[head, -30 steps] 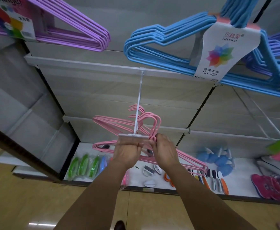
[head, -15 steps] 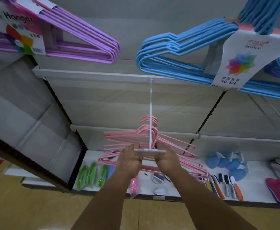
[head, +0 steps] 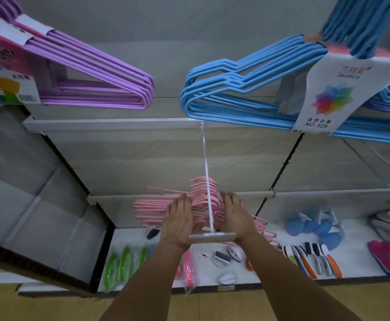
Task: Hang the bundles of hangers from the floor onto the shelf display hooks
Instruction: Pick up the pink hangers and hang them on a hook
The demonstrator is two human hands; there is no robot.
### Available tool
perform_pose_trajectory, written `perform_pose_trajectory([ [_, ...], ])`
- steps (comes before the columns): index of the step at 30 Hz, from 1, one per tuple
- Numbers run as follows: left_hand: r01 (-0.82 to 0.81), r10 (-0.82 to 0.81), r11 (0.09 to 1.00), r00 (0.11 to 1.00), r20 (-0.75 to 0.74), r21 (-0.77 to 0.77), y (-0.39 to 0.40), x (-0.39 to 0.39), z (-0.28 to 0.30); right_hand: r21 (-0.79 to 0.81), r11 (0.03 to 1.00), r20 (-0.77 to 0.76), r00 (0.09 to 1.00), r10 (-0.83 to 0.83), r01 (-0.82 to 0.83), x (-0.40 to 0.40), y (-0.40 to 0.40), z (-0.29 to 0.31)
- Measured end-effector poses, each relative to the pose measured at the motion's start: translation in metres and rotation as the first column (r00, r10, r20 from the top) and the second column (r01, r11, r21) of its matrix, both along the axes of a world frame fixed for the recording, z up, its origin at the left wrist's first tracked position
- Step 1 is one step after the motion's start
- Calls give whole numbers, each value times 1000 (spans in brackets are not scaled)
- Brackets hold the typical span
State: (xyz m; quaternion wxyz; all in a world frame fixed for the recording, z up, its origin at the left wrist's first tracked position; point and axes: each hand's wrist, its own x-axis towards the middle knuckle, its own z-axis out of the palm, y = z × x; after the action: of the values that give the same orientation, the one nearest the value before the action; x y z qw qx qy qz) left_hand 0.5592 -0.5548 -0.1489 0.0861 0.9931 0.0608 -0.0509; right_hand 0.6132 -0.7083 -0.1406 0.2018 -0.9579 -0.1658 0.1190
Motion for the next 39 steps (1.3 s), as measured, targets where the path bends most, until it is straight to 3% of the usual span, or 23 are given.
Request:
perform_pose_trajectory([
  [5,72,-61,995,986,-156,66,11,28,-3,-119,992,-94,995,31,-42,11,4,-9],
  [9,163,-120,978,950,-288,130,9,30,-6,-158,984,-84,994,69,-82,12,7,-13],
  [15,95,-88,991,993,-72,94,6,29,-9,-182,980,-39,997,73,-79,13,7,-13],
  [22,25,-27,999,993,-116,-21,1,31,-15,-141,990,-80,997,15,-26,13,11,-13],
  [35,-103,150,967,969,-195,232,-43,-34,-10,-67,997,-59,998,-26,22,-44,-47,3],
  [39,-192,203,978,969,-141,87,-77,-73,-10,-35,994,-65,992,-105,102,-80,-104,4],
])
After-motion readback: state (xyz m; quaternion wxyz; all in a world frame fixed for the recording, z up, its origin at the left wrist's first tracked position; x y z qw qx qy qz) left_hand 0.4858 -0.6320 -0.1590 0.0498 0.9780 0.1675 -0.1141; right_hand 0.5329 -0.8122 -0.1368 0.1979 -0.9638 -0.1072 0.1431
